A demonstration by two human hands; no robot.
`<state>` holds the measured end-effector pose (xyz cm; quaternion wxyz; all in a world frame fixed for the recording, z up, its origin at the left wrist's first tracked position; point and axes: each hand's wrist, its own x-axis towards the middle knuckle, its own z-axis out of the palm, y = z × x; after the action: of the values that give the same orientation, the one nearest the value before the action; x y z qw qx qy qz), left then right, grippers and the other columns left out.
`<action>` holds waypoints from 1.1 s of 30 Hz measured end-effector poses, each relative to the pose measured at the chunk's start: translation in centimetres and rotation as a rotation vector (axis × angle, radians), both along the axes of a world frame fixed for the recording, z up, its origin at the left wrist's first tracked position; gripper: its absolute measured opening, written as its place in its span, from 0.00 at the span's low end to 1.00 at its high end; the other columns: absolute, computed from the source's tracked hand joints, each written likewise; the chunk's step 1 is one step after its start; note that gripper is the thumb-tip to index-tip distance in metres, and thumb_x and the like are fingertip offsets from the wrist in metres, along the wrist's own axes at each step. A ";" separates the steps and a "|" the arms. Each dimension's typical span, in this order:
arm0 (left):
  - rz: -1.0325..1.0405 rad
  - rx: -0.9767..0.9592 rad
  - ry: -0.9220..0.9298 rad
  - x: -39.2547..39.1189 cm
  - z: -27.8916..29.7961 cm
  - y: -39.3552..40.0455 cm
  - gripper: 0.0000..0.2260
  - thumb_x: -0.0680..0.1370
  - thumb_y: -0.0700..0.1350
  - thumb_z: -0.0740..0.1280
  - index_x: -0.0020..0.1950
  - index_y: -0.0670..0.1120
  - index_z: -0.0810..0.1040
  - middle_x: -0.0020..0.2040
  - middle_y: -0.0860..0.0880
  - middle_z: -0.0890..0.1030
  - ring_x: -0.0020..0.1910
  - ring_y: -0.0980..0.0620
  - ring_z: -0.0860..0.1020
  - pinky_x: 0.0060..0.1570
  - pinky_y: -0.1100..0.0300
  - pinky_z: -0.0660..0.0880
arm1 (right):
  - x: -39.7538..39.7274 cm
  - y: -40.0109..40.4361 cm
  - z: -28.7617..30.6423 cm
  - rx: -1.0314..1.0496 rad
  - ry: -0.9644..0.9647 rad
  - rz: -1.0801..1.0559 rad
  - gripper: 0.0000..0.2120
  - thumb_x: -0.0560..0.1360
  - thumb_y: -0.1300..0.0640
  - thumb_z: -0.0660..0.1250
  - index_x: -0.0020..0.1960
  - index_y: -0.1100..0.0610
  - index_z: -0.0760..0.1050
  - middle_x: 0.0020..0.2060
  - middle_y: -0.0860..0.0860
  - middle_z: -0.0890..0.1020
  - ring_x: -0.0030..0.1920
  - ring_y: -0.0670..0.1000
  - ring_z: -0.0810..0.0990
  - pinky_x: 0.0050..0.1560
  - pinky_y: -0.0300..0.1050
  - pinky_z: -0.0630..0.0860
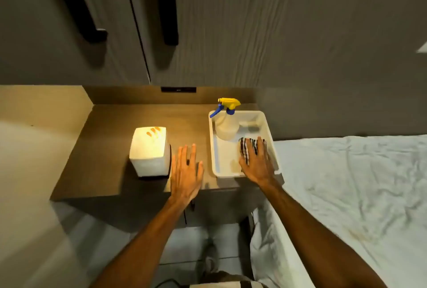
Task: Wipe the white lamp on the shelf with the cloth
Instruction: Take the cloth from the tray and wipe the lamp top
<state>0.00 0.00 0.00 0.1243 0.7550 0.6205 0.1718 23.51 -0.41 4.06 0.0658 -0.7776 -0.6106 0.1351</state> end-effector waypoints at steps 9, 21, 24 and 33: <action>0.066 -0.243 0.127 2.8 -4.5 4.2 0.31 0.85 0.58 0.49 0.85 0.48 0.44 0.86 0.41 0.47 0.85 0.40 0.47 0.83 0.41 0.45 | 1.4 4.0 -3.6 -0.297 -0.102 0.014 0.36 0.85 0.42 0.54 0.84 0.47 0.37 0.84 0.56 0.40 0.84 0.65 0.39 0.80 0.69 0.53; 0.093 -0.209 0.079 2.9 -4.5 3.4 0.31 0.84 0.59 0.41 0.84 0.48 0.42 0.83 0.44 0.38 0.85 0.42 0.43 0.84 0.44 0.44 | 2.7 4.7 -2.2 -0.248 -0.175 0.000 0.31 0.85 0.56 0.59 0.84 0.47 0.50 0.82 0.60 0.58 0.79 0.66 0.65 0.72 0.66 0.71; 0.100 -0.123 -0.062 1.6 -2.4 1.1 0.29 0.86 0.54 0.51 0.85 0.48 0.46 0.85 0.45 0.44 0.85 0.44 0.44 0.85 0.44 0.50 | 1.7 4.1 -1.0 -0.127 -0.174 -0.032 0.29 0.85 0.55 0.58 0.83 0.45 0.53 0.82 0.57 0.61 0.77 0.64 0.70 0.68 0.66 0.76; 0.087 0.280 -0.231 -6.5 5.2 -1.9 0.26 0.85 0.49 0.54 0.83 0.47 0.57 0.85 0.44 0.56 0.85 0.46 0.51 0.83 0.48 0.56 | -12.3 2.4 6.0 0.273 0.135 0.141 0.31 0.81 0.60 0.62 0.81 0.43 0.60 0.81 0.51 0.66 0.60 0.61 0.83 0.54 0.56 0.84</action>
<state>-6.48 -1.91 5.20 0.0809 0.7124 0.6042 0.3475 11.24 1.95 10.07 0.2021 -0.7059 -0.6704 0.1069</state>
